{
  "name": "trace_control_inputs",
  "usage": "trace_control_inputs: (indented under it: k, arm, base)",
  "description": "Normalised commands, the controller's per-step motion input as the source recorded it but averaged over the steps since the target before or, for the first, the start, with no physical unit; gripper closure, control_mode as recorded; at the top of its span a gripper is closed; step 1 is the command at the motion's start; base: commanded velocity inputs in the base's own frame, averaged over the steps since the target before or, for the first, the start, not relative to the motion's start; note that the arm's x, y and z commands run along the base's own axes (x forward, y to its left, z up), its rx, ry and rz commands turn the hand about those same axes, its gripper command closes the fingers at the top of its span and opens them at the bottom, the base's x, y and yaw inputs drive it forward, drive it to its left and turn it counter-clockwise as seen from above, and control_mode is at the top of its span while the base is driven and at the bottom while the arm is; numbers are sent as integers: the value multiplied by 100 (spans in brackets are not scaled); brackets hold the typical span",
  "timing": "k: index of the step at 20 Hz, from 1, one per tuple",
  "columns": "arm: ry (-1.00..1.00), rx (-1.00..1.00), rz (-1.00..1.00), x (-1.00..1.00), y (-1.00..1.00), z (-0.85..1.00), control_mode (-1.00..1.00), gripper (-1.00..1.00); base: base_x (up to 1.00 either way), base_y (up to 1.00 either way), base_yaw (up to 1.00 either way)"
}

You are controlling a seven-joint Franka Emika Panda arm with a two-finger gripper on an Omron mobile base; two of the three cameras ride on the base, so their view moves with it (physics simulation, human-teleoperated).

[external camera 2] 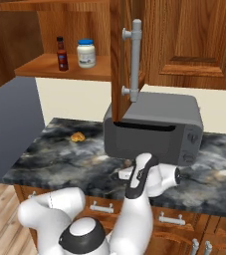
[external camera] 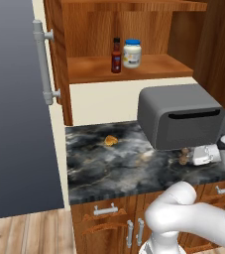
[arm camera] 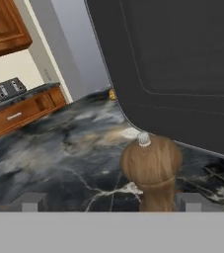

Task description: There are various items on the counter. Only move the condiments/shakers into the cabinet.

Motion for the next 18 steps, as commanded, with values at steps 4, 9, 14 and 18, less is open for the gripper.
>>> trace_control_inputs:
  k: [4, 9, 14, 18]
  arm:
    - [0, 0, -11, 8, 0, 0, -100, -100]
    - [0, 0, -9, 10, 0, 0, -100, -100]
    - [0, 0, -7, 14, 0, 0, -100, -100]
    - [0, 0, -7, 13, 0, 0, -100, -100]
  base:
    - [0, 0, 0]
    - [0, 0, 0]
    - [0, 0, 0]
    - [0, 0, 0]
